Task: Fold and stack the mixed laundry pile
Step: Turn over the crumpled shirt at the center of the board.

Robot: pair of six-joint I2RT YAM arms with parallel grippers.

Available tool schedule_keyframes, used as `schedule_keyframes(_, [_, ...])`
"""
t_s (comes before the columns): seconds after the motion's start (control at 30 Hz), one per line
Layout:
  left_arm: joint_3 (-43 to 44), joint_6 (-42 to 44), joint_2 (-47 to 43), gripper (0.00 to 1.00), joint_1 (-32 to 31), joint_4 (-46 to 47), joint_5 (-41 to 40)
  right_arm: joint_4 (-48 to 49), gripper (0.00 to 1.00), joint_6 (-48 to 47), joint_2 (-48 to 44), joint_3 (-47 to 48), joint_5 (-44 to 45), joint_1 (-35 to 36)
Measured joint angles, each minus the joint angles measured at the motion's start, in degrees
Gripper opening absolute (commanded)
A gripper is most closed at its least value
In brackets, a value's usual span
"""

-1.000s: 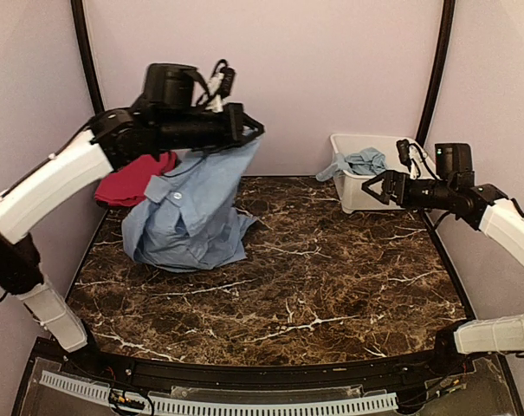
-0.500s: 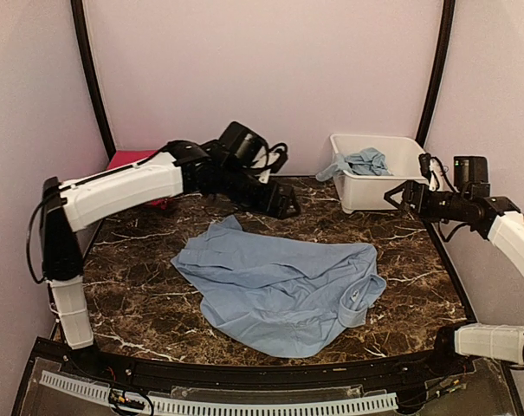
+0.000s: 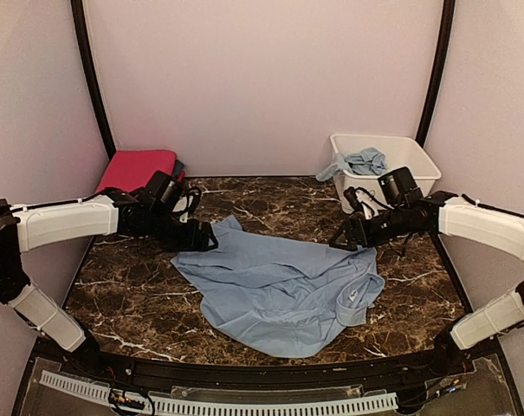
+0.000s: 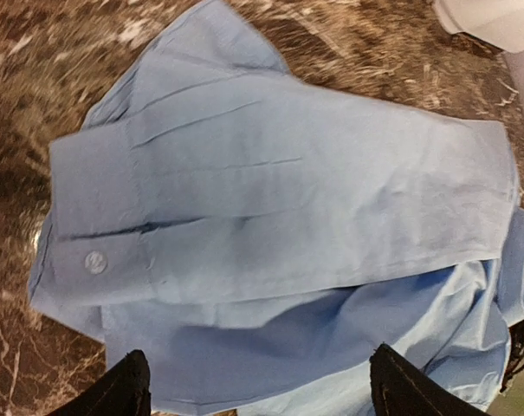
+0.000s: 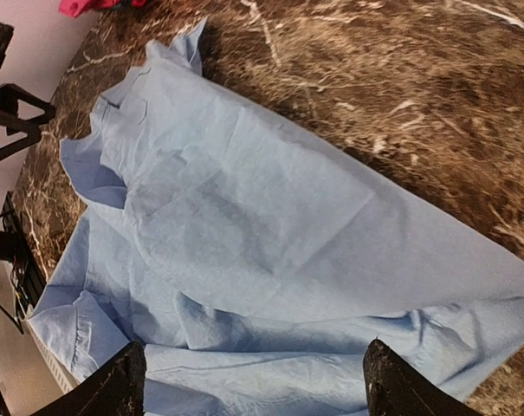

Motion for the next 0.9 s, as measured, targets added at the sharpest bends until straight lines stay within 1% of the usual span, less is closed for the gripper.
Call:
schedule_keyframes(0.13, [-4.9, -4.1, 0.2, 0.89, 2.3, -1.4, -2.1, -0.1, 0.83, -2.4, 8.8, 5.5, 4.4, 10.1])
schedule_keyframes(0.3, [-8.0, -8.5, 0.2, 0.89, 5.6, -1.4, -2.8, -1.5, 0.83, -5.8, 18.3, 13.4, 9.7, 18.1])
schedule_keyframes(0.37, [-8.8, -9.7, 0.2, 0.86, 6.6, -1.4, -2.5, -2.4, 0.83, -7.5, 21.9, 17.1, 11.9, 20.7])
schedule_keyframes(0.5, [-11.2, -11.5, 0.2, 0.76, 8.4, 0.4, -0.3, -3.8, 0.83, -10.8, 28.0, 24.1, 14.8, 25.1])
schedule_keyframes(0.6, [-12.2, -12.3, 0.2, 0.63, 8.7, 2.4, 2.5, -4.3, 0.83, -12.6, 30.4, 27.2, 15.6, 26.8])
schedule_keyframes(0.63, [-12.2, -12.7, 0.3, 0.53, 8.7, 3.0, 3.2, -4.3, 0.84, -13.1, 30.6, 27.4, 15.6, 26.9])
schedule_keyframes(0.67, [-12.2, -12.8, 0.5, 0.47, 8.7, 3.9, 4.2, -4.2, 0.84, -13.6, 30.6, 27.5, 15.6, 26.9])
schedule_keyframes(0.7, [-12.2, -13.3, 0.8, 0.35, 8.7, 4.8, 5.1, -4.0, 0.84, -14.1, 30.6, 27.6, 15.6, 26.9])
schedule_keyframes(0.73, [-12.2, -13.4, 1.2, 0.28, 8.7, 5.7, 5.9, -3.6, 0.84, -14.6, 30.6, 27.6, 15.6, 26.9])
schedule_keyframes(0.77, [-12.2, -13.8, 1.6, 0.17, 8.7, 6.4, 6.7, -3.1, 0.83, -15.1, 30.6, 27.5, 15.5, 26.9])
schedule_keyframes(0.8, [-12.2, -13.5, 2.2, 0.12, 8.7, 7.1, 7.5, -2.4, 0.84, -15.6, 30.5, 27.4, 15.5, 26.9])
schedule_keyframes(0.83, [-12.2, -13.9, 2.5, 0.04, 8.7, 7.6, 8.2, -1.5, 0.84, -16.2, 30.4, 27.2, 15.4, 26.9])
schedule_keyframes(0.9, [-12.2, -13.7, 2.9, 0.0, 8.7, 8.1, 9.5, 0.8, 0.83, -17.1, 29.8, 26.3, 15.1, 27.1])
